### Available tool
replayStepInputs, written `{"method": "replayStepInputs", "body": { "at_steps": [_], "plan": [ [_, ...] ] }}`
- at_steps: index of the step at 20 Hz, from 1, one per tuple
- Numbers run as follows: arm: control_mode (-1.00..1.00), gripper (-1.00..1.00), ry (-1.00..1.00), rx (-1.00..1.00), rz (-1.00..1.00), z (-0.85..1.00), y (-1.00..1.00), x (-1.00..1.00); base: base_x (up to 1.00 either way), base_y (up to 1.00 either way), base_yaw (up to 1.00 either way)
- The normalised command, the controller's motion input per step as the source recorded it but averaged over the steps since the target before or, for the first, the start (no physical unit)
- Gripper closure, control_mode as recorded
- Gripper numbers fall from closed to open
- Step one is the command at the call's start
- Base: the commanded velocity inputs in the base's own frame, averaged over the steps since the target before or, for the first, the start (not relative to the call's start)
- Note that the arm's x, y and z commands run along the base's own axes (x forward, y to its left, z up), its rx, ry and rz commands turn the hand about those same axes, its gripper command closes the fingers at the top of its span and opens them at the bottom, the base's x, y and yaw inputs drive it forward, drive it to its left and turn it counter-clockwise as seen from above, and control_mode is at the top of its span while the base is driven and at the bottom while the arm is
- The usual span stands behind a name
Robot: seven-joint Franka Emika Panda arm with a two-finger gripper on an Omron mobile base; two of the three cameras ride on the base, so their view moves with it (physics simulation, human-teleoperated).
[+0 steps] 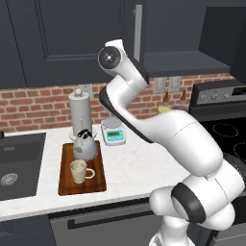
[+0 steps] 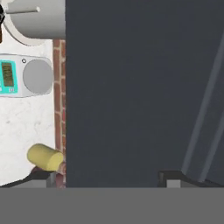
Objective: Pick the kettle from the counter and place it on the tray. Then pick the mug from the cabinet and place it on the tray. Then close the cabinet doors.
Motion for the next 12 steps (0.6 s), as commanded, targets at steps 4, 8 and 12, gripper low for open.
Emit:
{"method": "replayStepInputs", "body": {
  "at_steps": [4,8,12],
  "plan": [
    [-1.0,-1.0,0.01,0.0,0.0,-0.16,-0.03,0.54,0.0,0.0,0.0],
    [-1.0,-1.0,0.05,0.0,0.0,-0.11,-0.02,0.41,0.0,0.0,0.0],
    [-1.0,-1.0,0.09,0.0,0.02,-0.23,0.0,-0.03,0.0,0.0,0.0]
  ]
}}
